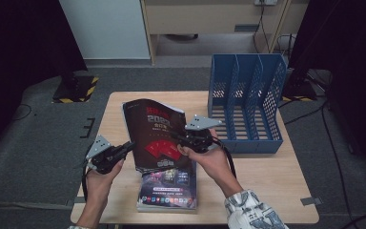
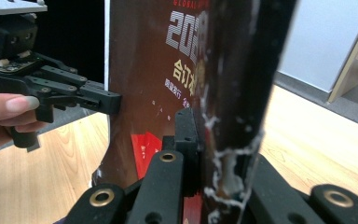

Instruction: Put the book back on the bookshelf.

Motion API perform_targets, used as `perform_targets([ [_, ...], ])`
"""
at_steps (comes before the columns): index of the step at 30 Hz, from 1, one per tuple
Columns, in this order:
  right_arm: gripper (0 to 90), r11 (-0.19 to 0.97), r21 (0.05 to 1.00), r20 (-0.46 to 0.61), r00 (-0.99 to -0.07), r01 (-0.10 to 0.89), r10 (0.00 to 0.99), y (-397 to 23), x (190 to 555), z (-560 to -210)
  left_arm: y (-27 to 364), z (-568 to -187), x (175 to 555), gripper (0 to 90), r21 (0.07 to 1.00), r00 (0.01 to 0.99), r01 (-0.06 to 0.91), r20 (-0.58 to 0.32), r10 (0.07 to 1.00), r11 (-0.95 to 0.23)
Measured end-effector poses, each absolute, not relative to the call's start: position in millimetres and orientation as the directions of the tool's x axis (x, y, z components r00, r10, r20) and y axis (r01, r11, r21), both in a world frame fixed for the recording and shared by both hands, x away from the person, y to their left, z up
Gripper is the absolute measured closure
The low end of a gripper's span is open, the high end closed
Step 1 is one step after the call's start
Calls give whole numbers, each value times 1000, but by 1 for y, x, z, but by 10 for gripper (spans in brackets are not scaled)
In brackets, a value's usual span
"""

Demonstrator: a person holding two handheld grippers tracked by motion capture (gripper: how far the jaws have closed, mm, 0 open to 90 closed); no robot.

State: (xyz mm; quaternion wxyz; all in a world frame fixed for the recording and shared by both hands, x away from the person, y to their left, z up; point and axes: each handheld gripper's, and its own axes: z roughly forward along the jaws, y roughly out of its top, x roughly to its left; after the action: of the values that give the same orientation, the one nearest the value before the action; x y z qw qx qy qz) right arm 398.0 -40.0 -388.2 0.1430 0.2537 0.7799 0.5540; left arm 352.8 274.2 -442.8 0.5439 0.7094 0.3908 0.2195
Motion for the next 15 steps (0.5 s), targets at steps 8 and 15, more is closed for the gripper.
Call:
perform_targets([
  [8,818,239,944,67,-840,228,538,-43,399,-377,273,-442,352,865,945,603,311,-113,790,-102],
  [15,785,242,946,58,-849,214,524,-45,400,-367,274,-442,352,865,946,607,309,-114,787,-101],
])
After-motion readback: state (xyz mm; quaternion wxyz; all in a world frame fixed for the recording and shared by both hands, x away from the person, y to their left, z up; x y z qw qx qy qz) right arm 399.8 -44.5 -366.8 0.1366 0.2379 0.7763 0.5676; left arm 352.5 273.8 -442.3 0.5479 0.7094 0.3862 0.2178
